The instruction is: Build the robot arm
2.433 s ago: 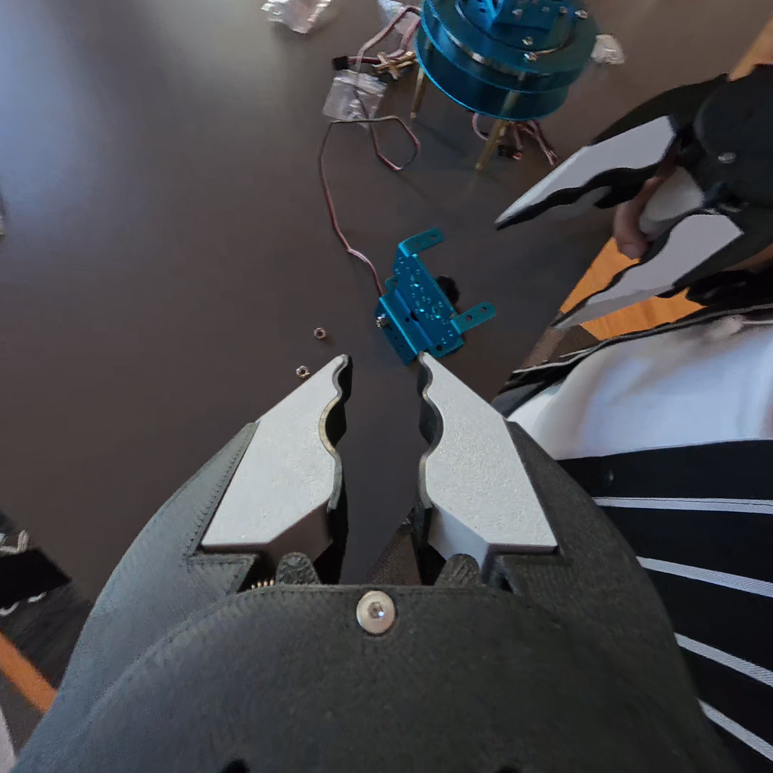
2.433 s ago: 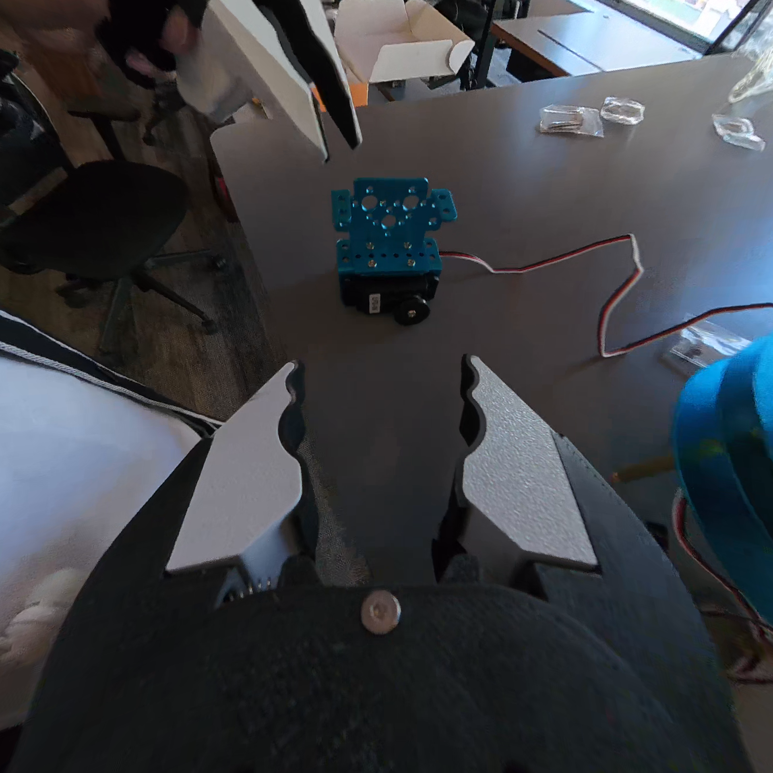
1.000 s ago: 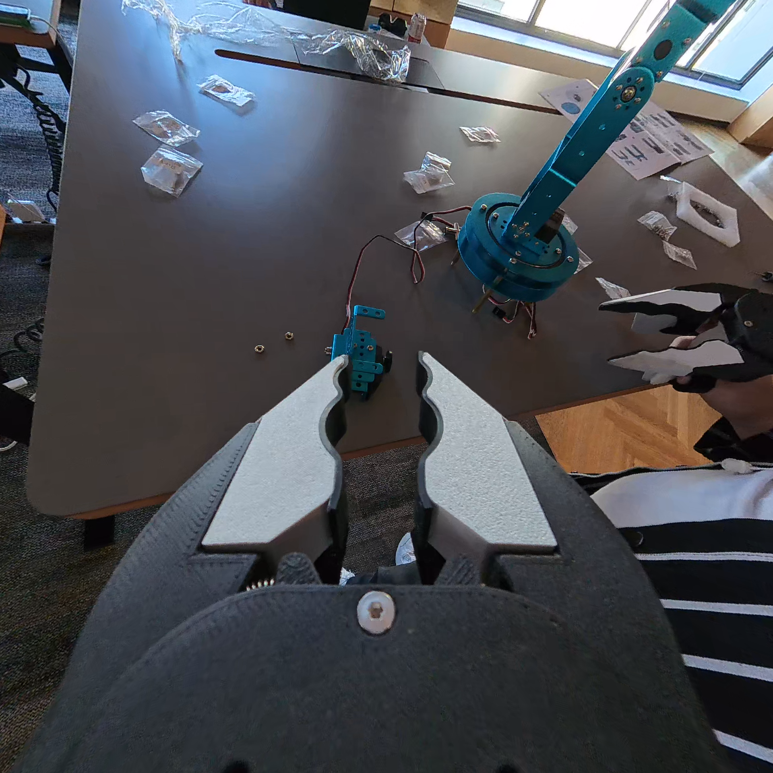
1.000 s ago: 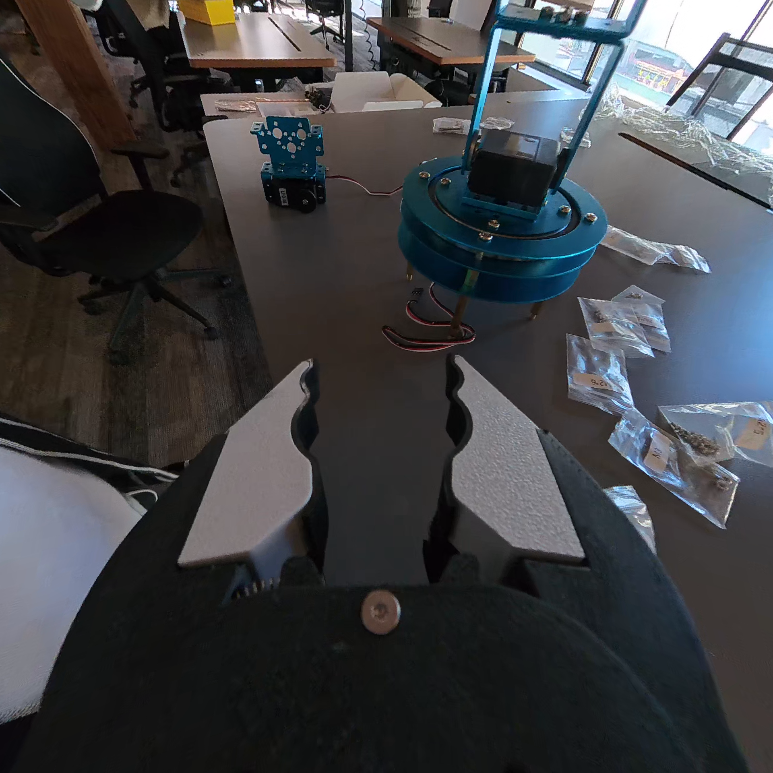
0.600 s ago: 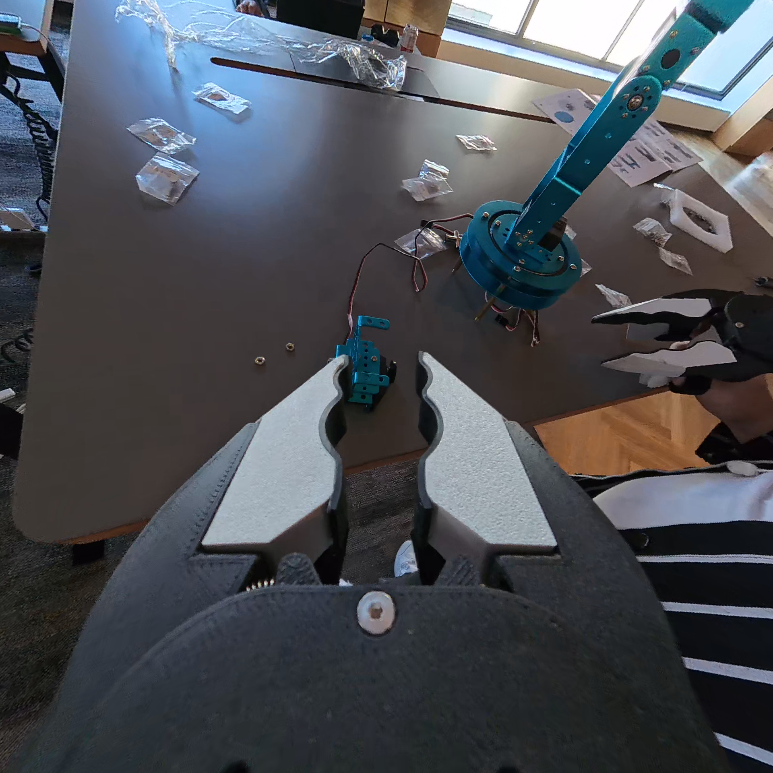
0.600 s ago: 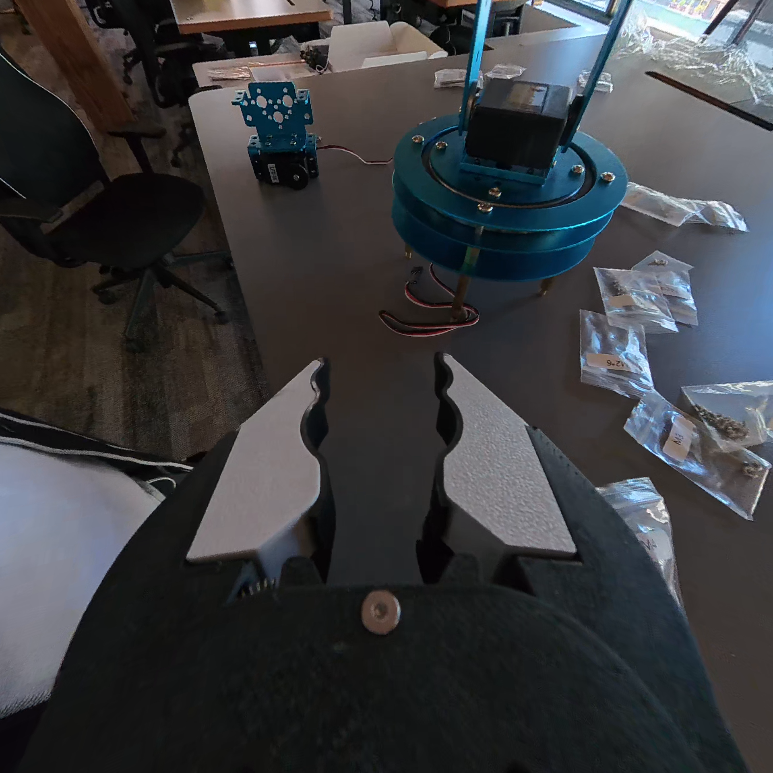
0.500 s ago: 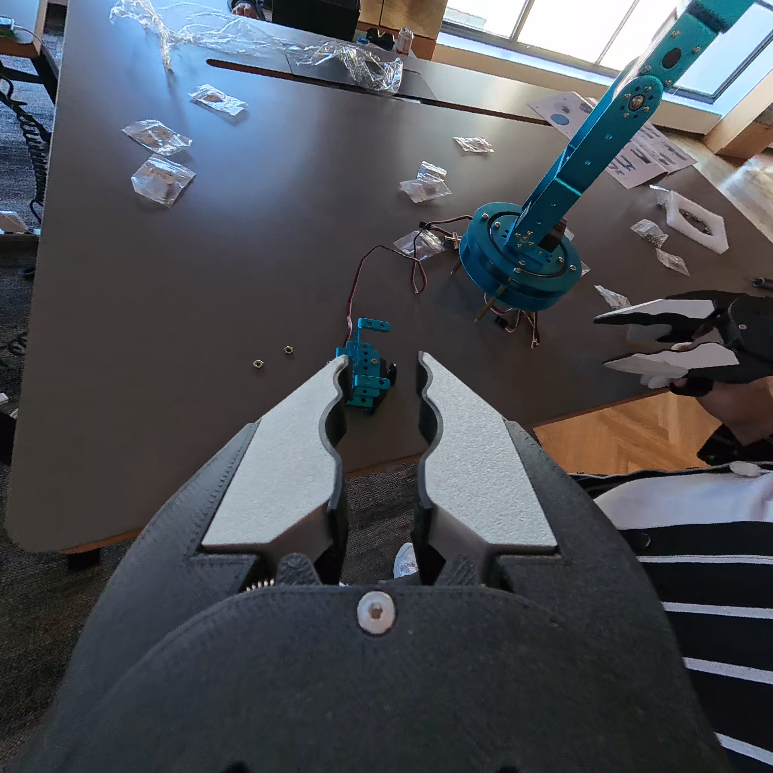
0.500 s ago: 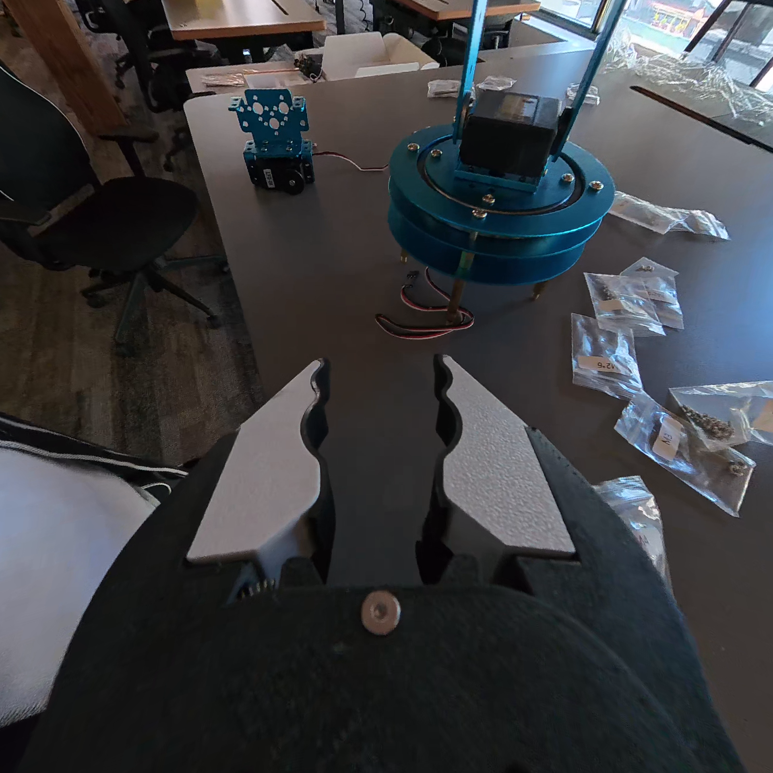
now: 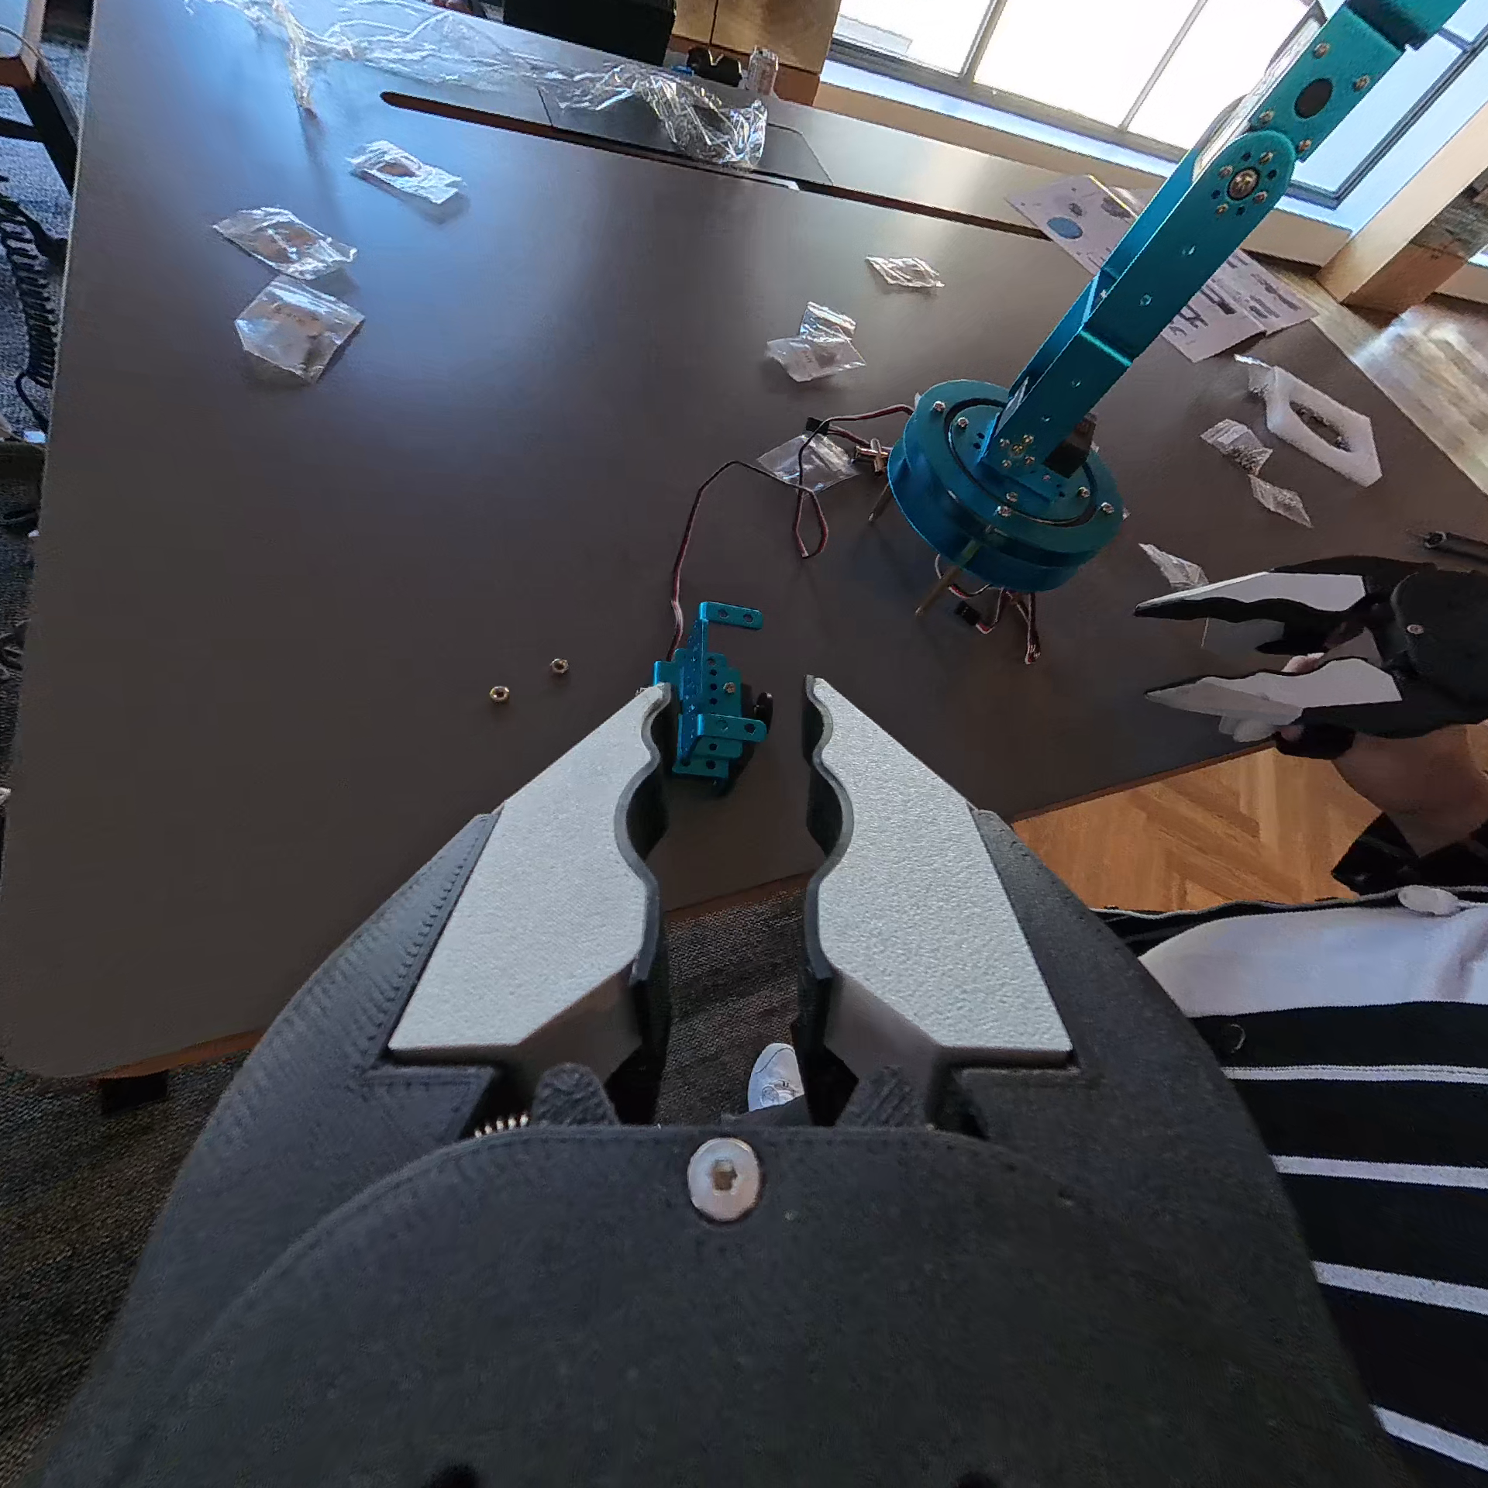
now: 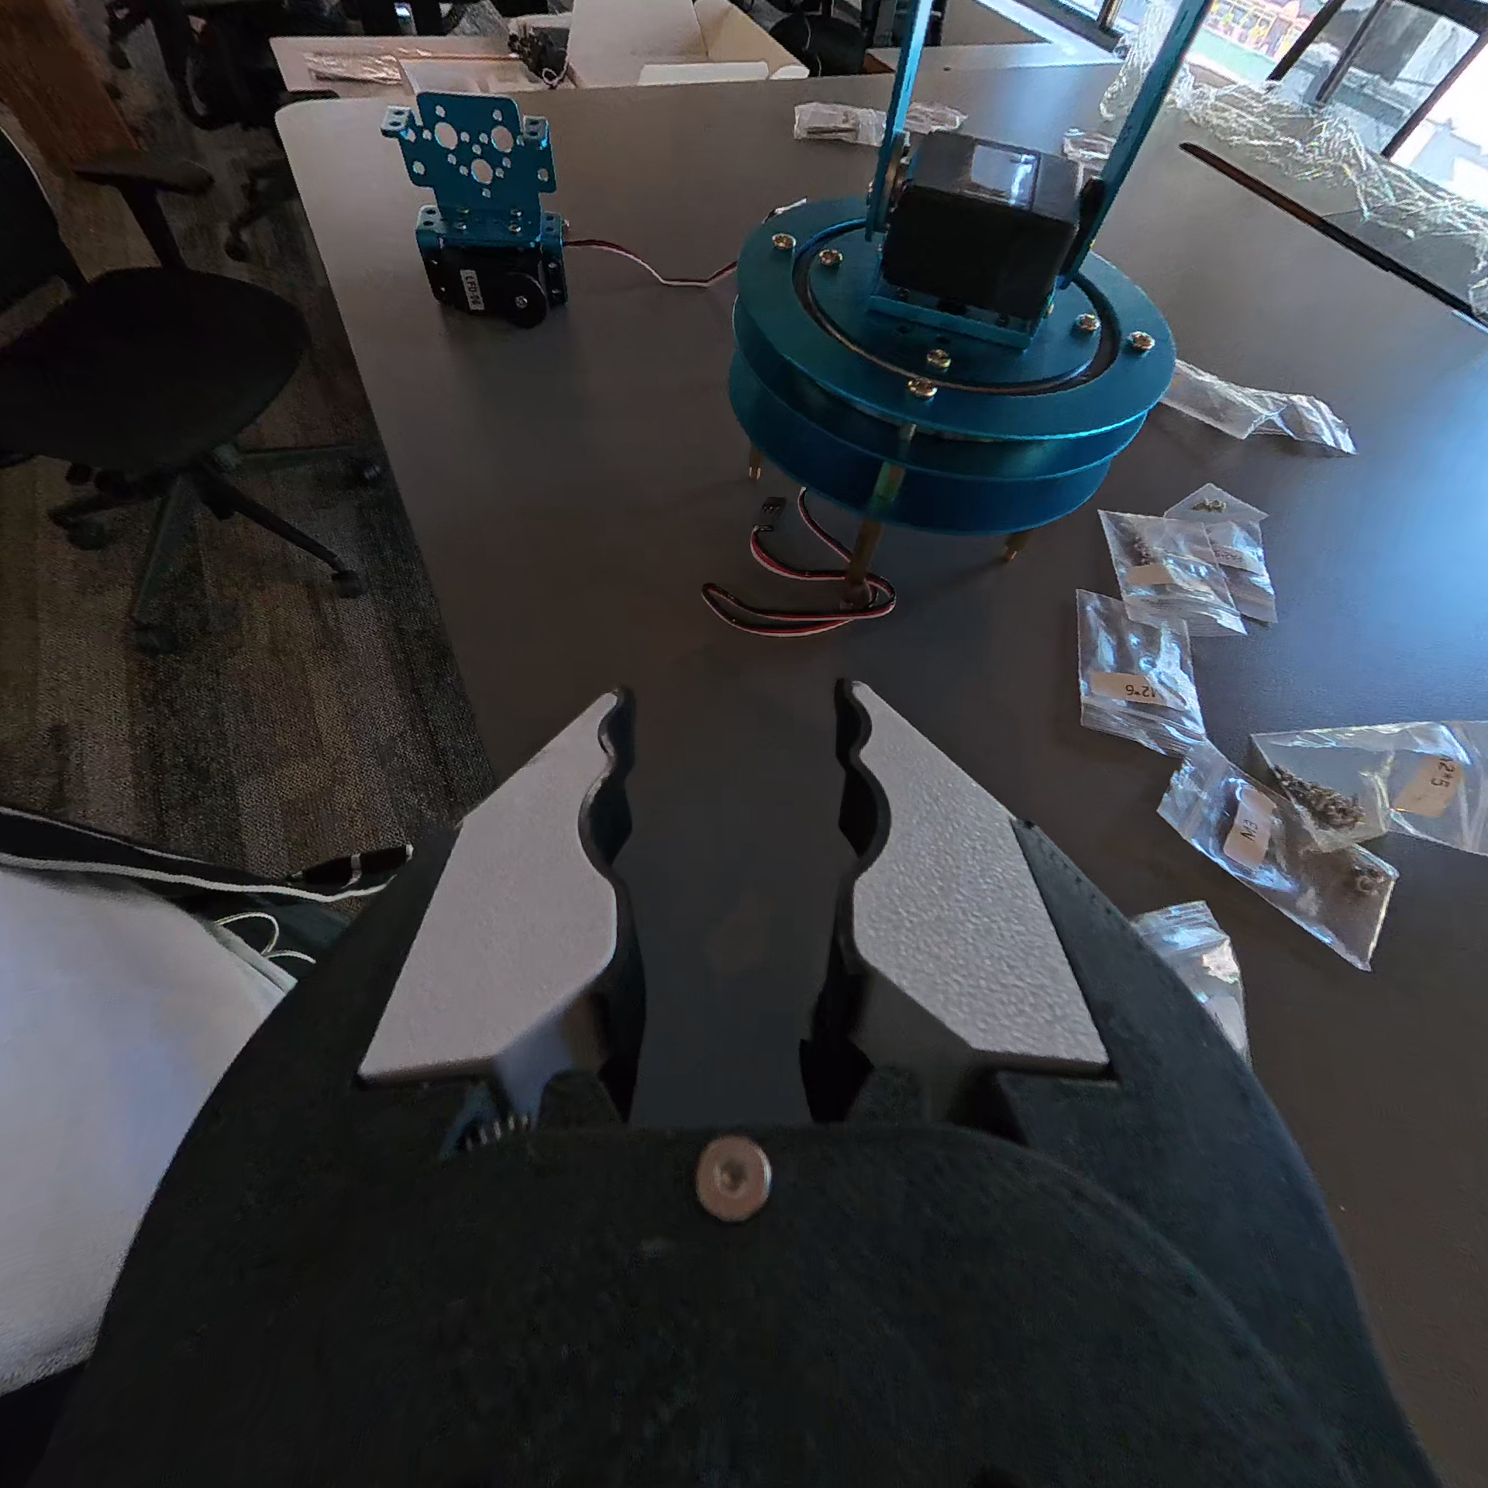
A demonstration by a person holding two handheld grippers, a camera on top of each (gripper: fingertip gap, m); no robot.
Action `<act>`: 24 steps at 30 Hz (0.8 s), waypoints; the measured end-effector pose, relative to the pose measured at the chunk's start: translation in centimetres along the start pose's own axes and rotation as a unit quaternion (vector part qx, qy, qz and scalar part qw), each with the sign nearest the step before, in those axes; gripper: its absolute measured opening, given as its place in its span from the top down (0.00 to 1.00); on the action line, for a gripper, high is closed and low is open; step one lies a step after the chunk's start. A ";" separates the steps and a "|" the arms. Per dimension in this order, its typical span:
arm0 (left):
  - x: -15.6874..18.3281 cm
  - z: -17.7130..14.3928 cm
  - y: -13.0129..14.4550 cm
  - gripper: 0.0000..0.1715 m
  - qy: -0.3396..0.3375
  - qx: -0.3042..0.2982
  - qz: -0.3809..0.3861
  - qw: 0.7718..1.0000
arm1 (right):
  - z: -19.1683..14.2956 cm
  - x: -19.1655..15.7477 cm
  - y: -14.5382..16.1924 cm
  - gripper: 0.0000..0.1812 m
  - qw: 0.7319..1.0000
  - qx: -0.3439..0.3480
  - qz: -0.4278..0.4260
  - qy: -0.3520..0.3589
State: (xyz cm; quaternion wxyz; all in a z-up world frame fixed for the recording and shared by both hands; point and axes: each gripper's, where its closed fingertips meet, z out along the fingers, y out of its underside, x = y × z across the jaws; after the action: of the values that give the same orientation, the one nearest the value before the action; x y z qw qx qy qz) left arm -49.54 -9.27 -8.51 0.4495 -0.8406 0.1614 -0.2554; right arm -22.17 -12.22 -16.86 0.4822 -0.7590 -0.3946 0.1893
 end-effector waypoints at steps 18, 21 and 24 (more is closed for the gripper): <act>-0.2 -1.0 0.1 0.84 -0.005 0.003 -0.001 1.000 | 0.3 -0.2 0.1 0.73 1.000 -0.010 -0.024 0.013; 0.0 -1.0 0.1 0.84 -0.005 0.003 0.000 1.000 | 0.2 -0.3 0.0 0.73 1.000 -0.005 -0.027 0.013; 0.4 -1.1 -0.1 0.84 -0.002 0.005 0.000 1.000 | 0.2 -0.3 0.0 0.73 0.999 -0.003 -0.030 0.014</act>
State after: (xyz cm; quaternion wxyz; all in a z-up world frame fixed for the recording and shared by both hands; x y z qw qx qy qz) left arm -49.82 -10.15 -7.82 0.4545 -0.8387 0.1592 -0.2543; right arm -22.50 -12.40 -16.95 0.4910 -0.7505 -0.4111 0.1633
